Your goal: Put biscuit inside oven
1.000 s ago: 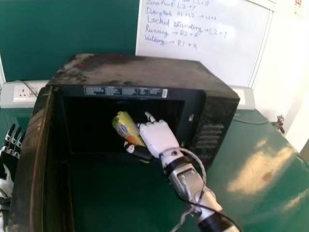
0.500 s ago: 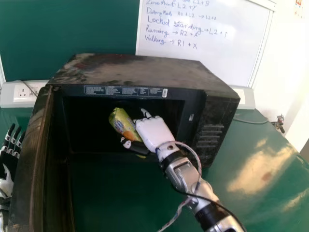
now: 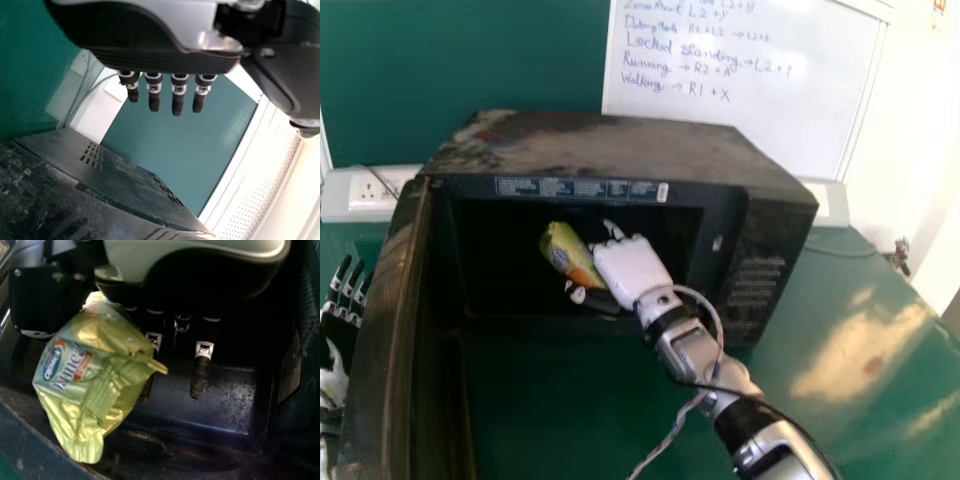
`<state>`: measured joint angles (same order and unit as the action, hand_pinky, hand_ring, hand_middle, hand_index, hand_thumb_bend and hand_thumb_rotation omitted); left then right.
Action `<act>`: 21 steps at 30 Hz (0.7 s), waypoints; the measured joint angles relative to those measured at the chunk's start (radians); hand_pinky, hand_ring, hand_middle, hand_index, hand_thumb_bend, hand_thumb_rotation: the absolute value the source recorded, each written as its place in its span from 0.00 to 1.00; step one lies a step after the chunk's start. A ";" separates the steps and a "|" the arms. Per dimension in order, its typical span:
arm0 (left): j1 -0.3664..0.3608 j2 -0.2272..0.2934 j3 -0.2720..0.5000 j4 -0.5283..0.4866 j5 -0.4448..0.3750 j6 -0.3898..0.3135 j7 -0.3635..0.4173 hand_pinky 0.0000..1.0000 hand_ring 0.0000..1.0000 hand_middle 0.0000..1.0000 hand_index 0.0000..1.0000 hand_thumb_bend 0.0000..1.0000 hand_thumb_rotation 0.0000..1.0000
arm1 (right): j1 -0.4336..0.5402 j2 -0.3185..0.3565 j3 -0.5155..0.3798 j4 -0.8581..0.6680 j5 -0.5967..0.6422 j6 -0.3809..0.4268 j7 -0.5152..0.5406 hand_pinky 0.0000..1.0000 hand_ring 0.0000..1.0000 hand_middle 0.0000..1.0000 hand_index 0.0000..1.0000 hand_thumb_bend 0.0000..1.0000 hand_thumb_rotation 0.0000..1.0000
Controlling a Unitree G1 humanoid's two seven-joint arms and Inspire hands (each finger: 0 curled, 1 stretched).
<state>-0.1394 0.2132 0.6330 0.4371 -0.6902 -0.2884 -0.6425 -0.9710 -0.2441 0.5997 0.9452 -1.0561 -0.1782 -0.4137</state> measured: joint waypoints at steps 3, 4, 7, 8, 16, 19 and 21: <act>-0.001 0.000 0.000 0.001 0.000 0.000 0.000 0.46 0.65 0.79 0.91 0.09 0.00 | -0.018 0.017 0.014 0.061 0.010 -0.006 -0.014 0.39 0.41 0.48 0.53 0.51 0.00; -0.001 0.000 0.000 0.002 0.000 0.000 0.000 0.45 0.65 0.79 0.91 0.09 0.00 | -0.024 0.021 0.017 0.076 0.014 -0.007 -0.018 0.39 0.40 0.47 0.54 0.51 0.00; -0.002 0.000 0.000 0.006 0.000 0.000 -0.001 0.44 0.64 0.78 0.91 0.09 0.00 | -0.044 0.033 0.027 0.119 0.025 -0.009 -0.029 0.39 0.39 0.46 0.56 0.51 0.00; -0.002 0.001 0.000 0.007 0.000 0.000 -0.001 0.42 0.64 0.78 0.91 0.09 0.00 | -0.050 0.039 0.030 0.135 0.029 -0.010 -0.032 0.39 0.39 0.46 0.56 0.51 0.00; -0.002 0.001 0.000 0.007 0.000 0.000 -0.001 0.46 0.65 0.79 0.91 0.10 0.00 | -0.083 0.055 0.056 0.212 0.044 -0.015 -0.052 0.40 0.40 0.46 0.56 0.51 0.00; -0.002 0.000 0.000 0.004 0.000 0.000 0.000 0.45 0.65 0.79 0.91 0.10 0.00 | -0.089 0.059 0.066 0.227 0.053 -0.015 -0.063 0.40 0.39 0.46 0.56 0.51 0.00; -0.001 -0.001 0.000 0.000 0.000 0.000 0.000 0.44 0.65 0.78 0.90 0.09 0.00 | -0.098 0.062 0.071 0.242 0.058 -0.015 -0.064 0.41 0.40 0.46 0.56 0.51 0.00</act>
<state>-0.1403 0.2120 0.6329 0.4369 -0.6901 -0.2885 -0.6425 -1.0688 -0.1818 0.6702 1.1876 -0.9982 -0.1930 -0.4780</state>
